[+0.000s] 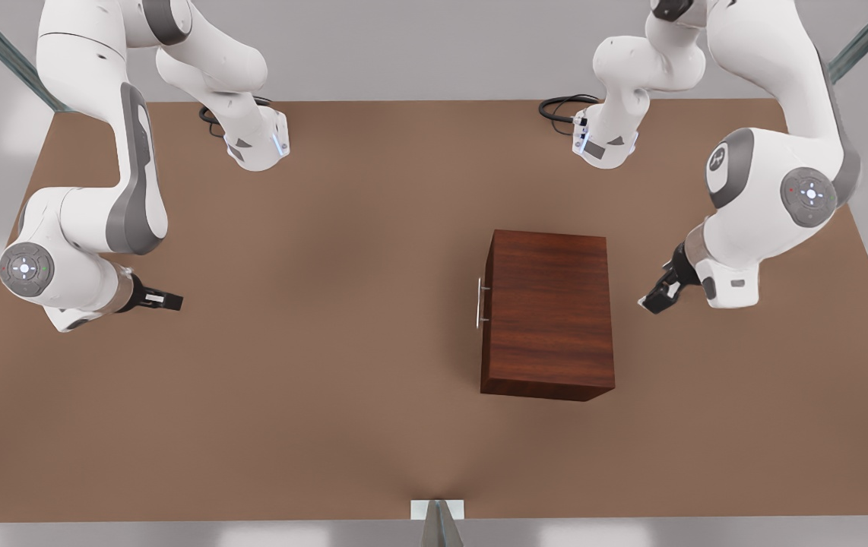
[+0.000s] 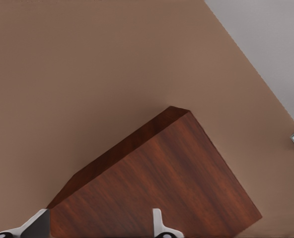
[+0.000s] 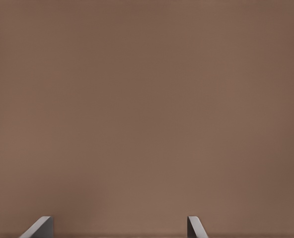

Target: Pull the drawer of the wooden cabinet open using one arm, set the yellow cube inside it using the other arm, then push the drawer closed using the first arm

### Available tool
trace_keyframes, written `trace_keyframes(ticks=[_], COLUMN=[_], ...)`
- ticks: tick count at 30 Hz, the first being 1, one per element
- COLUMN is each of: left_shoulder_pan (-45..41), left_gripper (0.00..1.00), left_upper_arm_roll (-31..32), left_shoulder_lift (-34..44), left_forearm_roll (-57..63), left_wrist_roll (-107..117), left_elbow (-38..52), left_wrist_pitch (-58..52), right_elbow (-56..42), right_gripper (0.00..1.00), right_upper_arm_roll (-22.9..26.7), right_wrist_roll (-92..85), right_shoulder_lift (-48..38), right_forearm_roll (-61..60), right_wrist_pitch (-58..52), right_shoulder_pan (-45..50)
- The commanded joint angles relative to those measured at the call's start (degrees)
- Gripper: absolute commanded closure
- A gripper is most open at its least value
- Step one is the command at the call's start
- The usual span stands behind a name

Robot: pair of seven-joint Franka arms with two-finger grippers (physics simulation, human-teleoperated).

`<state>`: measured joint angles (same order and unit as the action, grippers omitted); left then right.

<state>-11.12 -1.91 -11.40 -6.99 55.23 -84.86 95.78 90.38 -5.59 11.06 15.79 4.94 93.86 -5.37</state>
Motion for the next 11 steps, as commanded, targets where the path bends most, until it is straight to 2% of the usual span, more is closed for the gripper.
trace_keyframes(ticks=[1,11], left_shoulder_pan=[0.5,0.0], left_gripper=[0.00,0.00], left_upper_arm_roll=[0.0,0.1], left_shoulder_lift=[-0.3,-0.4], left_forearm_roll=[-0.2,0.8], left_wrist_roll=[-59.3,-58.0], left_elbow=[0.4,0.0], left_wrist_pitch=[2.7,2.7], right_elbow=[0.0,0.0], right_gripper=[0.00,0.00], right_upper_arm_roll=[0.0,0.0], right_wrist_roll=[-0.3,-0.3], right_shoulder_lift=[-0.1,-0.1], right_forearm_roll=[0.0,0.0], right_wrist_pitch=[-0.1,-0.1], right_shoulder_pan=[0.0,0.0])
